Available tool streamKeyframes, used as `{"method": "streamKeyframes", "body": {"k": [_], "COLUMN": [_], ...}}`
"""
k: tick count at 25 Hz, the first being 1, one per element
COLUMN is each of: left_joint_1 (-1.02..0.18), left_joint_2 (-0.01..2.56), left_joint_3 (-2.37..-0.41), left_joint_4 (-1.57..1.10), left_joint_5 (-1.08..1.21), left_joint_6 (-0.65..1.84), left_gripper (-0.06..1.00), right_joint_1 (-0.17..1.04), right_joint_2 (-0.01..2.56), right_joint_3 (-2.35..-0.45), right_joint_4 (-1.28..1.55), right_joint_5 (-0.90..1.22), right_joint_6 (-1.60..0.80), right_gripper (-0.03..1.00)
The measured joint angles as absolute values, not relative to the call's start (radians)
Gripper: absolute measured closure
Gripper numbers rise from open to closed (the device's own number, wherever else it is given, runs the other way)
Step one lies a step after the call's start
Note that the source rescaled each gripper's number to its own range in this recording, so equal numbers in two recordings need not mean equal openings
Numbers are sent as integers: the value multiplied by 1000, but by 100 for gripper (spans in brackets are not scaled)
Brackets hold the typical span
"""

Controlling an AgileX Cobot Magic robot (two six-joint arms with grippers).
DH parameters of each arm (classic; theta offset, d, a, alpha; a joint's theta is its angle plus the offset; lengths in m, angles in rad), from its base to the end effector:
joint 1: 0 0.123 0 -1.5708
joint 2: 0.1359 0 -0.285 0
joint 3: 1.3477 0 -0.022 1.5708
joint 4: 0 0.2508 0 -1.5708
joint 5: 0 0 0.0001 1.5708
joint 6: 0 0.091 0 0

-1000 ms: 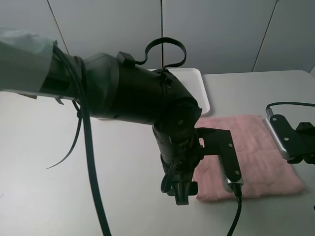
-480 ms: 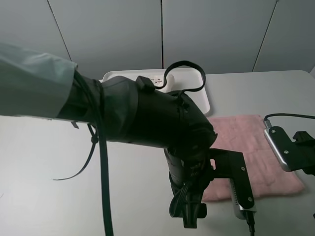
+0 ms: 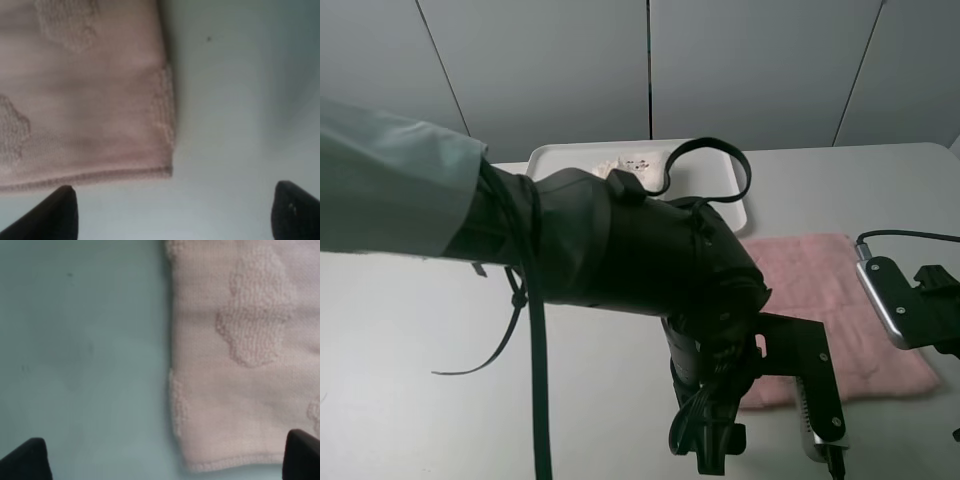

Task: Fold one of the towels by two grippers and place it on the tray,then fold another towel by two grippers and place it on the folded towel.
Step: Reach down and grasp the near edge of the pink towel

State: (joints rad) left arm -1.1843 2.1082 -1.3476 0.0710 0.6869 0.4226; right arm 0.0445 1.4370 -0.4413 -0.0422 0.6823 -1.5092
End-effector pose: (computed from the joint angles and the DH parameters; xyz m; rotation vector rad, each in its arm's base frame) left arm 0.1570 -0.3750 0.1177 2.1571 1.9786 -0.0458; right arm 0.1702 0.0052 0.1328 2.2159 -2.1809 0.0096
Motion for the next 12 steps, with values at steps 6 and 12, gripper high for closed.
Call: {"method": "streamKeyframes", "body": {"k": [6, 12], "left_joint_1": [-1200, -1200], "left_joint_2": [2108, 2172], "left_joint_3": [-1348, -1451], "left_joint_4": [84, 95], "left_joint_5": [681, 767], "left_joint_6": [406, 365], "left_gripper": [-5, -5], "right_joint_1": [45, 45], "right_joint_2": [1437, 1437], "right_joint_3": [-441, -441], "right_joint_4": [-42, -42], "right_joint_5": [678, 676], "right_joint_6": [-1507, -1501], "right_gripper": [-3, -3]}}
